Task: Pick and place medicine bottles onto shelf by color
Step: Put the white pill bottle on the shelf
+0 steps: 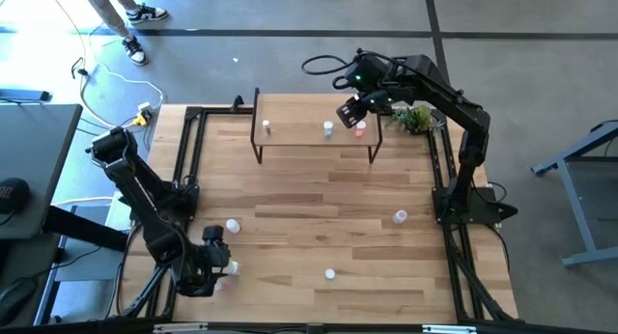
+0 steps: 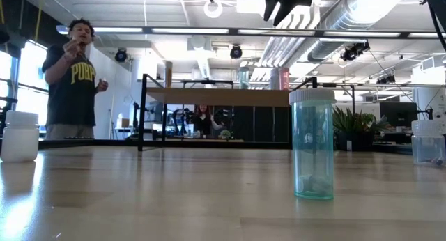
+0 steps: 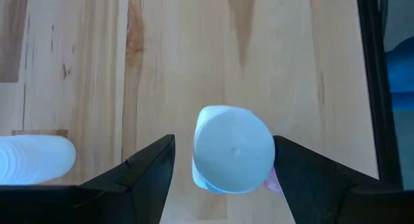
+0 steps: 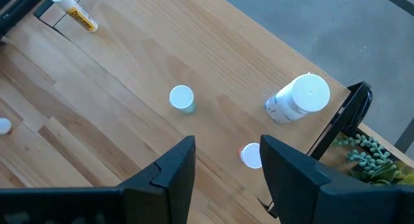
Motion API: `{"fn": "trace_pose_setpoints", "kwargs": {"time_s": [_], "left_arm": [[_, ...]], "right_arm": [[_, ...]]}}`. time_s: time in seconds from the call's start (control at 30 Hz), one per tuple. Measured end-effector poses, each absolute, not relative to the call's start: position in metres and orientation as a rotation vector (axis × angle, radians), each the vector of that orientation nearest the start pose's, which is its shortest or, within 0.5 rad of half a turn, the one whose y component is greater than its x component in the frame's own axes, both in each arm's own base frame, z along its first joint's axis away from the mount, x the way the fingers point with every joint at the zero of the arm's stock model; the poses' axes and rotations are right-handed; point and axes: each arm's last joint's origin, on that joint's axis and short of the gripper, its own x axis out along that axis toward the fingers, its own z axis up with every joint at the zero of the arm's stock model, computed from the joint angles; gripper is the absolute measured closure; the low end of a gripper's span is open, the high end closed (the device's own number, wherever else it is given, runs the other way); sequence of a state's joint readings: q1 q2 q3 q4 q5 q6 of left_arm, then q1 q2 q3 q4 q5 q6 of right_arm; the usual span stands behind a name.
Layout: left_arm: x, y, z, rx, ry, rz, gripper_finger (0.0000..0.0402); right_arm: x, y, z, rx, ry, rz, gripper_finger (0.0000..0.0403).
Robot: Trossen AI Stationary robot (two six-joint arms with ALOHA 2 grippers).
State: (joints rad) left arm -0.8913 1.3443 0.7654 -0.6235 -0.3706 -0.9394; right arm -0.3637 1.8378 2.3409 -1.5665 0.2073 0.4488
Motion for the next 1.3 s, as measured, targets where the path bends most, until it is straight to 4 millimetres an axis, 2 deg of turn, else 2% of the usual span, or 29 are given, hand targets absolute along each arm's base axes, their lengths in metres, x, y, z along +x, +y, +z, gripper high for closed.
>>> {"fn": "trace_pose_setpoints", "kwargs": {"time_s": [0.23, 0.6, 0.8, 1.0, 1.3], "left_arm": [[0.156, -0.177, 0.182, -0.114, 1.075, 0.054, 0.0164], [0.156, -0.176, 0.182, -0.122, 1.068, 0.063, 0.0244], [0.158, -0.173, 0.187, -0.148, 1.055, 0.066, 0.0237], [0.160, -0.156, 0.201, -0.148, 1.032, 0.075, 0.0235], [0.165, -0.113, 0.238, -0.183, 0.898, 0.076, 0.0235]], "right_arm": [[0.299, -0.120, 0.445, 0.478, 0.942, -0.750, 0.0238], [0.299, -0.120, 0.445, 0.477, 0.943, -0.749, 0.0238], [0.299, -0.120, 0.445, 0.475, 0.944, -0.748, 0.0238], [0.299, -0.120, 0.445, 0.475, 0.944, -0.748, 0.0238], [0.299, -0.120, 0.445, 0.475, 0.944, -0.748, 0.0238]]}}
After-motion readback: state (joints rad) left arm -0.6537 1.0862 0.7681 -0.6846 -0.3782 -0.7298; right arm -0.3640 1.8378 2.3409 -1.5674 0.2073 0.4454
